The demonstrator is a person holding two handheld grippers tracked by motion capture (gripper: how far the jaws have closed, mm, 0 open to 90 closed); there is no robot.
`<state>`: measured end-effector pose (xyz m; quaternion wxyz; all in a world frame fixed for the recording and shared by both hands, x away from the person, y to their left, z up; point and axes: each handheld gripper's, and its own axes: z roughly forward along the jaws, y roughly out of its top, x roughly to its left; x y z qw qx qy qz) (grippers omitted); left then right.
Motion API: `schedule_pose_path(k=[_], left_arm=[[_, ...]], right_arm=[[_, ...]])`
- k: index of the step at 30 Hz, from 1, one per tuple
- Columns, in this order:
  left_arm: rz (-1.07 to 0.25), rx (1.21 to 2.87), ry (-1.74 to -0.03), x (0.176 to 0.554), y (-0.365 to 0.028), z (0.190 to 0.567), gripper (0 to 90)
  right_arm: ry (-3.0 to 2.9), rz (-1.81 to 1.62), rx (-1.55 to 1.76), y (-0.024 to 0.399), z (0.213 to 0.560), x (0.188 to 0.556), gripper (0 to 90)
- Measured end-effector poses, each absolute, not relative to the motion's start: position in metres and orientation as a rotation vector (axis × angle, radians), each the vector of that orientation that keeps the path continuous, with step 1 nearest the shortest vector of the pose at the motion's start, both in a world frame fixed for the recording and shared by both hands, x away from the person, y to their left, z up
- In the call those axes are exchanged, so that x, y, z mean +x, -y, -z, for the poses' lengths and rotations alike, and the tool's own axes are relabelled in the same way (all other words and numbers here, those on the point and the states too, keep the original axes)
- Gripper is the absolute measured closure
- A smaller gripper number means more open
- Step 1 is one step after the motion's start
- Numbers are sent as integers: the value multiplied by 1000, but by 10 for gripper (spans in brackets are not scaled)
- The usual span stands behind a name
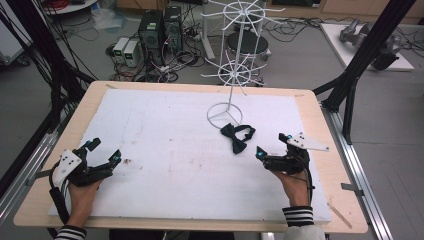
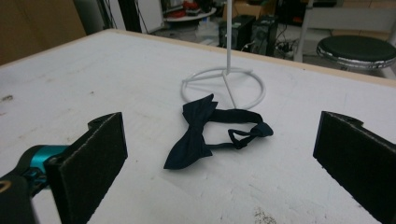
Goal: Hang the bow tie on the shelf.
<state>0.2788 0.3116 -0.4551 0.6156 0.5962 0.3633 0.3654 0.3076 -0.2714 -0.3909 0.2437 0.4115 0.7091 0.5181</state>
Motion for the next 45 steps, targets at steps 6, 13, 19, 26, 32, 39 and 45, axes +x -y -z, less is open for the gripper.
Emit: schedule_pose_path(k=[6, 13, 19, 26, 32, 39, 45], left_arm=[[-842, 1373, -837, 279, -312, 455, 136], [-841, 1378, -839, 279, -312, 455, 135], [-840, 1379, -838, 279, -312, 455, 135], [-839, 1381, -838, 279, -312, 455, 136], [-836, 1377, -841, 280, -312, 455, 136], [-836, 1379, -841, 280, -312, 455, 136], [-836, 1378, -840, 280, -312, 455, 135]], right_arm=[[-2015, -1349, 1162, 266, 389, 325, 39], [-2094, -1289, 1202, 259, 389, 340, 40], [-2112, -1263, 1238, 254, 390, 352, 40], [-2161, -1218, 1268, 249, 394, 361, 46], [-2221, -1174, 1275, 242, 395, 370, 51], [-2294, -1092, 1271, 231, 395, 378, 68], [-2384, -999, 1251, 224, 403, 382, 150]])
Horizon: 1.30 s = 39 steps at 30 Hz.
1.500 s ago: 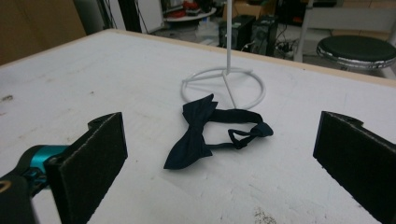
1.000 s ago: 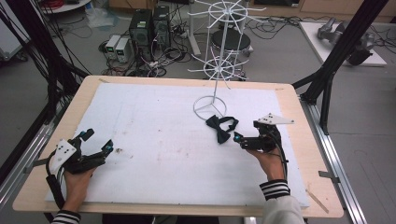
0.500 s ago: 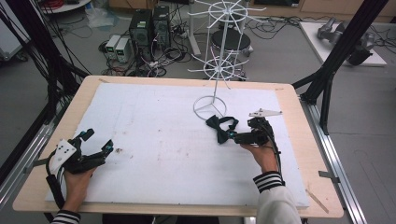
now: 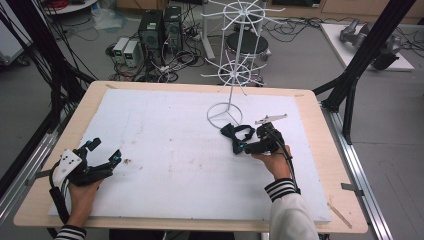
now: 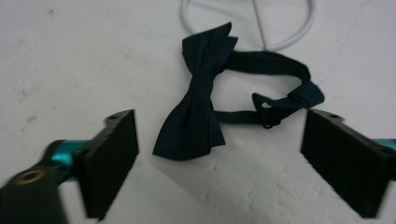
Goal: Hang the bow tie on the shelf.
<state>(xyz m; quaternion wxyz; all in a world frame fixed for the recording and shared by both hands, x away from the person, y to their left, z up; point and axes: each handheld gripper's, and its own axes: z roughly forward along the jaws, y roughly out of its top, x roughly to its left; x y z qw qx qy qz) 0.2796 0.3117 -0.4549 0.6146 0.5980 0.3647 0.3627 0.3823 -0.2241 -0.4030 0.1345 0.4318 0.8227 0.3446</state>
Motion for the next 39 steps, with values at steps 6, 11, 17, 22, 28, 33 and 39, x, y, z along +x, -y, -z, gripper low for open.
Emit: schedule_pose_path(k=[6, 11, 17, 22, 28, 33, 39], left_arm=[[-838, 1382, -838, 279, -312, 455, 136], [-838, 1383, -838, 280, -312, 455, 136], [-839, 1383, -838, 280, -312, 455, 136], [-839, 1383, -838, 280, -312, 455, 136], [-838, 1384, -838, 280, -312, 455, 136], [-839, 1383, -838, 280, -312, 455, 136], [-838, 1382, -838, 280, -312, 455, 136]], right_arm=[[-2397, -985, 1267, 222, 407, 385, 151], [-2432, -972, 1286, 219, 411, 387, 184], [-2453, -945, 1296, 214, 415, 388, 226], [-2446, -938, 1310, 211, 417, 390, 294], [-2439, -933, 1322, 210, 417, 390, 384], [-2465, -904, 1306, 206, 419, 391, 435], [-2479, -887, 1290, 200, 421, 393, 517]])
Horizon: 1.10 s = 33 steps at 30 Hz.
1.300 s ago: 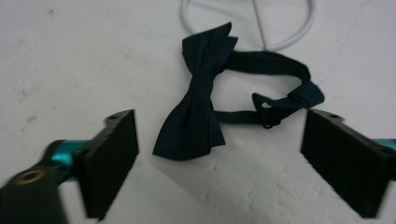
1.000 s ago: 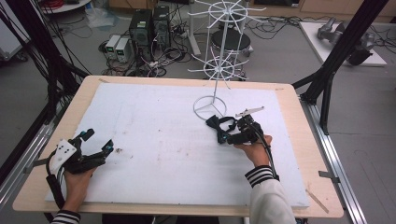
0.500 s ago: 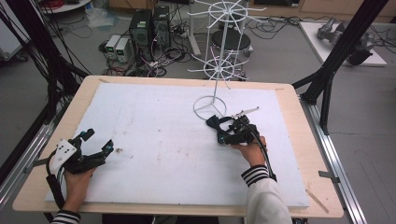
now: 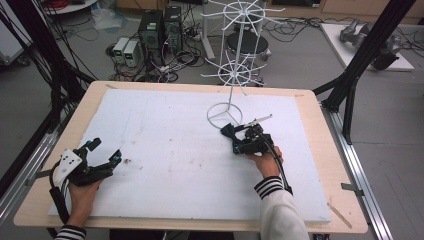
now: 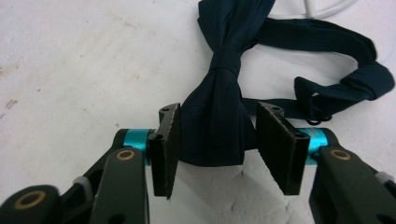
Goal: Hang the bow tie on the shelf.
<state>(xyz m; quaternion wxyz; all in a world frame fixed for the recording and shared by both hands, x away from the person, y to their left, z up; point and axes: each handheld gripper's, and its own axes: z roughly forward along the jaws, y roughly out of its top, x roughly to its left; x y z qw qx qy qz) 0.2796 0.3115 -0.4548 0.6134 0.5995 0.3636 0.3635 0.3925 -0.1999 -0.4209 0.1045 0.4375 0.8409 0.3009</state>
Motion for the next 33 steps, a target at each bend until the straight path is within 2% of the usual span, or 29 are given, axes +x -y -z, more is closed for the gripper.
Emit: schedule_pose_path(k=[1, 3, 5, 6, 7, 8, 10, 33], left_arm=[[-838, 1381, -840, 280, -311, 455, 136], [-838, 1380, -839, 279, -311, 455, 136], [-838, 1380, -840, 279, -312, 455, 136], [-838, 1381, -840, 280, -312, 455, 136], [-838, 1381, -840, 280, -312, 455, 136], [-838, 1381, -840, 280, -312, 455, 136], [-839, 1381, -839, 280, -312, 455, 136], [-841, 1381, -837, 280, -311, 455, 136]], right_arm=[[-2481, -852, 1271, 197, 422, 393, 560], [-2483, -838, 1263, 196, 422, 392, 577], [-2476, -829, 1248, 195, 422, 392, 668], [-2476, -829, 1248, 195, 422, 392, 668], [-2491, -818, 1222, 194, 422, 391, 784], [-2491, -818, 1222, 194, 422, 391, 784], [-2504, -816, 1192, 191, 422, 391, 841], [-2435, -952, 1119, 192, 406, 380, 850]])
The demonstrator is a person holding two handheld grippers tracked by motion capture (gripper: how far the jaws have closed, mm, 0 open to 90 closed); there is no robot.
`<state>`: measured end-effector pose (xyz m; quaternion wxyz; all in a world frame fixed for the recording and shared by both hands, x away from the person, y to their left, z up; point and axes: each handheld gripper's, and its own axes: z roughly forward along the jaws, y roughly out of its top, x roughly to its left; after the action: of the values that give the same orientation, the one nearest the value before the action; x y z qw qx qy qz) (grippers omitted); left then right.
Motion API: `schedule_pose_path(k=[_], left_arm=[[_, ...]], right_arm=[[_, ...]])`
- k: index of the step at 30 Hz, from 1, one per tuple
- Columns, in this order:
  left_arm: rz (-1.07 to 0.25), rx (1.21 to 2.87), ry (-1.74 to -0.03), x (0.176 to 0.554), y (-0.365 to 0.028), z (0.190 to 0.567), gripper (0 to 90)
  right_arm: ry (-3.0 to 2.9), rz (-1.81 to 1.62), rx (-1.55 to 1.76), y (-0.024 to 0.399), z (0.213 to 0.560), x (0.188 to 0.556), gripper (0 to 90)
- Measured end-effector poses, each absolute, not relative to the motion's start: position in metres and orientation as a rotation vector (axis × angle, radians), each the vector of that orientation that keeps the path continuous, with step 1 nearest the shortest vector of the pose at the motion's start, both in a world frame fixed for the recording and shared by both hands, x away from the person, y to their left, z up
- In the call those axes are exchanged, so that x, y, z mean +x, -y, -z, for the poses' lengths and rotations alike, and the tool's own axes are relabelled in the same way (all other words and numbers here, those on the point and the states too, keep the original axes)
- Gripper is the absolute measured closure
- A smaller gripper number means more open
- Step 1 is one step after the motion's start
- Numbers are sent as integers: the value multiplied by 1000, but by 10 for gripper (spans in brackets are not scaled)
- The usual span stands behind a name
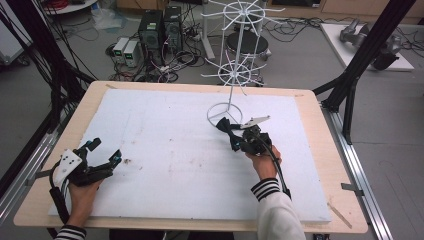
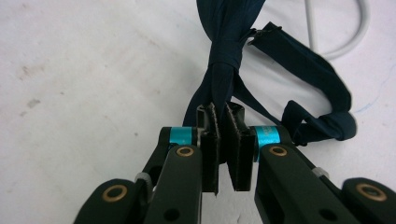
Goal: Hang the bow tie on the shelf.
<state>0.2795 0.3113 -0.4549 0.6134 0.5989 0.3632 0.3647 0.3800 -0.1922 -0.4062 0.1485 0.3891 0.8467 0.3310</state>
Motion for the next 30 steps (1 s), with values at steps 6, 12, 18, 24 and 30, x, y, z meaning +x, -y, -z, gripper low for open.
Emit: schedule_pose_path(k=[6, 12, 18, 24, 30], left_arm=[[-842, 1383, -837, 279, -311, 455, 136], [-842, 1384, -837, 280, -311, 455, 136], [-844, 1386, -836, 280, -311, 455, 136], [-843, 1386, -837, 279, -311, 455, 136], [-843, 1385, -836, 279, -311, 455, 136]], right_arm=[[-2378, -1011, 1082, 193, 398, 375, 851], [-2318, -1069, 1070, 196, 390, 370, 850], [-2244, -1135, 1010, 196, 381, 364, 850], [-2195, -1168, 967, 195, 377, 360, 850], [-2132, -1229, 930, 196, 371, 356, 848]])
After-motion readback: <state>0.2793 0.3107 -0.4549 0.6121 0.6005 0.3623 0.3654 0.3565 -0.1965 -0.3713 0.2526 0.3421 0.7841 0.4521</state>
